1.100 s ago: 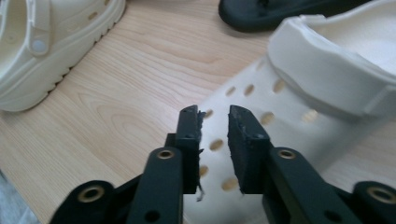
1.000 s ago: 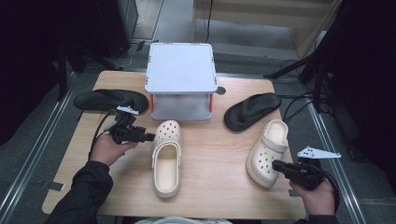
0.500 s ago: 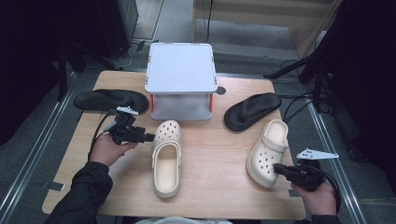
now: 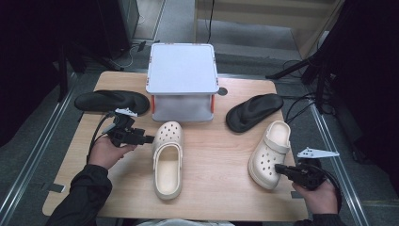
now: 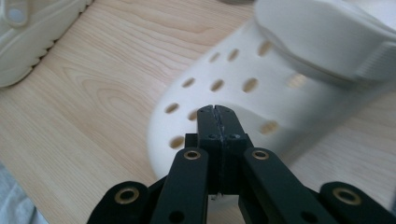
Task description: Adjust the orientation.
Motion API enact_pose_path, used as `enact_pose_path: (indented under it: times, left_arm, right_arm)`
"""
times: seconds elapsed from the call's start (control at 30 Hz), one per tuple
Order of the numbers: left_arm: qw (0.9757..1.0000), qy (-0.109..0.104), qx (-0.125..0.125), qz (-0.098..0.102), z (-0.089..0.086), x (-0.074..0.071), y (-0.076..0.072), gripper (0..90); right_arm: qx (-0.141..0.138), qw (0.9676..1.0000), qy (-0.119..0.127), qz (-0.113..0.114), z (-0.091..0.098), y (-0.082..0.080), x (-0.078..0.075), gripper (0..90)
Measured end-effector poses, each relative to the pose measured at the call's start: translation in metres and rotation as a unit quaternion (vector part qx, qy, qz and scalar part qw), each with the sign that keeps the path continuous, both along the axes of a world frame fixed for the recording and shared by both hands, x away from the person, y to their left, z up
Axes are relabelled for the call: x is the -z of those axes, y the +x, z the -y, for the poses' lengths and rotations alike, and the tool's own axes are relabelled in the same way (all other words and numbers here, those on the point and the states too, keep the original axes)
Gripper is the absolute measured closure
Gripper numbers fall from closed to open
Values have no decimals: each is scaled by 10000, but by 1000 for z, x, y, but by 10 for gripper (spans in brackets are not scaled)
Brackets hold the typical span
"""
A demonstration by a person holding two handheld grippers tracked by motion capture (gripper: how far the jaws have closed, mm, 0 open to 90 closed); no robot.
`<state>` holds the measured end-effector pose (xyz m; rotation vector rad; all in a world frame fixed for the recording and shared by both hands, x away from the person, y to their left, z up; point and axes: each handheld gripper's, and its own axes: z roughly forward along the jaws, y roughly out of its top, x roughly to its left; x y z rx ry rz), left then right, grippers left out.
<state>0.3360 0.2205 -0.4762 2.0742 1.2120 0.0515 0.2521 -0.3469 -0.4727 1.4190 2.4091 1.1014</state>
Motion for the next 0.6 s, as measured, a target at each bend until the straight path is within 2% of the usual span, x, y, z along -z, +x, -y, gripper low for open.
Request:
enact_pose_path:
  times: [0.13, 0.23, 0.43, 0.6]
  left_arm:
    - [10000, 9, 20, -7, 0, 0, 1, 394]
    - [10000, 20, 12, 1, 0, 0, 0, 394]
    - [10000, 46, 19, 0, 1, 0, -1, 394]
    - [10000, 50, -29, 29, 0, 0, -2, 395]
  right_arm:
    - [166, 9998, -122, -62, 12, -2, 4, 900]
    - [143, 9997, -140, -113, 14, -1, 7, 900]
    - [93, 9998, -58, -163, 12, 1, 8, 900]
    - [-79, 9998, -80, -175, 2, 3, 7, 900]
